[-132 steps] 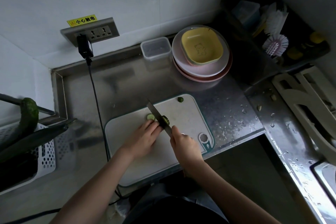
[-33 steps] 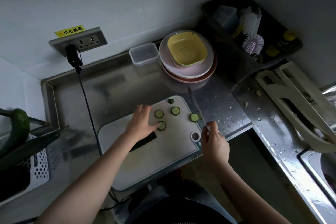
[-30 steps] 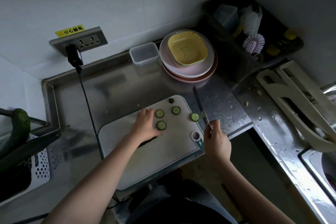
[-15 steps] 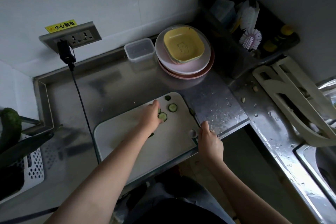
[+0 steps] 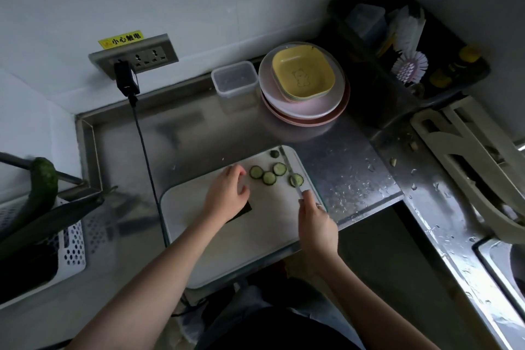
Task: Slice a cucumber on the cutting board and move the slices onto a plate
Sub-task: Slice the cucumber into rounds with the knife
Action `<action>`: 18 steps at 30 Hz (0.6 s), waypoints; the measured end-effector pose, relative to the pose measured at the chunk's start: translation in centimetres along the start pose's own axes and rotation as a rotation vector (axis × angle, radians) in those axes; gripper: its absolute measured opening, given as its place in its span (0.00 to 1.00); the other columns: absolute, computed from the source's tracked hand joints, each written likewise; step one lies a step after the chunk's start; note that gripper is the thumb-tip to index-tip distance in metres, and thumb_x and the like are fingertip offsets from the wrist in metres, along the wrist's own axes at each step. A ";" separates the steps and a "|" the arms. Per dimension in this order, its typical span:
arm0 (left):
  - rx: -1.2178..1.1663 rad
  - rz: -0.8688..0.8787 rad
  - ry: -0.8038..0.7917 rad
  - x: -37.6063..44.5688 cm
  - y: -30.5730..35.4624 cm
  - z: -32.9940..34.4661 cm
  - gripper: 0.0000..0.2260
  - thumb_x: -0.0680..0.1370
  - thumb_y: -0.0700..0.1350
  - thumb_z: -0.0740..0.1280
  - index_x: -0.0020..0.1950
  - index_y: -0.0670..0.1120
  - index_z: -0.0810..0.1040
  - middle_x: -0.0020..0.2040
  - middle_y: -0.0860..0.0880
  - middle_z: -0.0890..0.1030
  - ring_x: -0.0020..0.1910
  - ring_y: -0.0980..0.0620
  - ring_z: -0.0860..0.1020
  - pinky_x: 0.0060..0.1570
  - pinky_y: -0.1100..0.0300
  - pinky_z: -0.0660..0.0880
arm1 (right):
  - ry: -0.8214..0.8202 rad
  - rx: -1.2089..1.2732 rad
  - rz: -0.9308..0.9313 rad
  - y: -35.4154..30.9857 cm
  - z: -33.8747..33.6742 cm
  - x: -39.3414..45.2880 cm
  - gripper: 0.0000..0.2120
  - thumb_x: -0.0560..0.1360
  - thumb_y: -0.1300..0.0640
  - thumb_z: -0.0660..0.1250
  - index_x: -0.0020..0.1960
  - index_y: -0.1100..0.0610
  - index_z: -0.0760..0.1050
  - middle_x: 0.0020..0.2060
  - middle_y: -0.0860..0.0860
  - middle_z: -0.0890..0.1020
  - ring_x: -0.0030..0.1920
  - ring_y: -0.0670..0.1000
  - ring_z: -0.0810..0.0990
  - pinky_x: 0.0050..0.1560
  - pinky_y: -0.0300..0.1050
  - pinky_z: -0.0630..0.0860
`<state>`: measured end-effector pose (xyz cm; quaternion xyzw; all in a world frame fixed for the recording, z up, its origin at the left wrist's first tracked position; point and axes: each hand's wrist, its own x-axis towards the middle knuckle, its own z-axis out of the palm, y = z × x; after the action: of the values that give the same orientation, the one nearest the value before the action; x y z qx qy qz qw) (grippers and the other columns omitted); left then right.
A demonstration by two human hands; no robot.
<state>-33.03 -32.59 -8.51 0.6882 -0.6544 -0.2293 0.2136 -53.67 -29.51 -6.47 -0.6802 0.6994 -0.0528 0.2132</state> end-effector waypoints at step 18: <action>0.300 0.159 -0.212 -4.4 -2.9 -1.1 0.17 0.71 0.48 0.71 0.56 0.43 0.74 0.51 0.44 0.77 0.49 0.43 0.76 0.43 0.49 0.76 | -0.040 -0.028 -0.069 -1.1 -0.3 1.6 0.02 0.81 0.56 0.52 0.53 0.53 0.62 0.34 0.54 0.76 0.32 0.56 0.76 0.32 0.48 0.74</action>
<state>-30.26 -28.03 -9.19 0.6303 -0.7524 -0.1828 0.0563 -52.70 -31.19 -6.16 -0.7077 0.6718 -0.0368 0.2155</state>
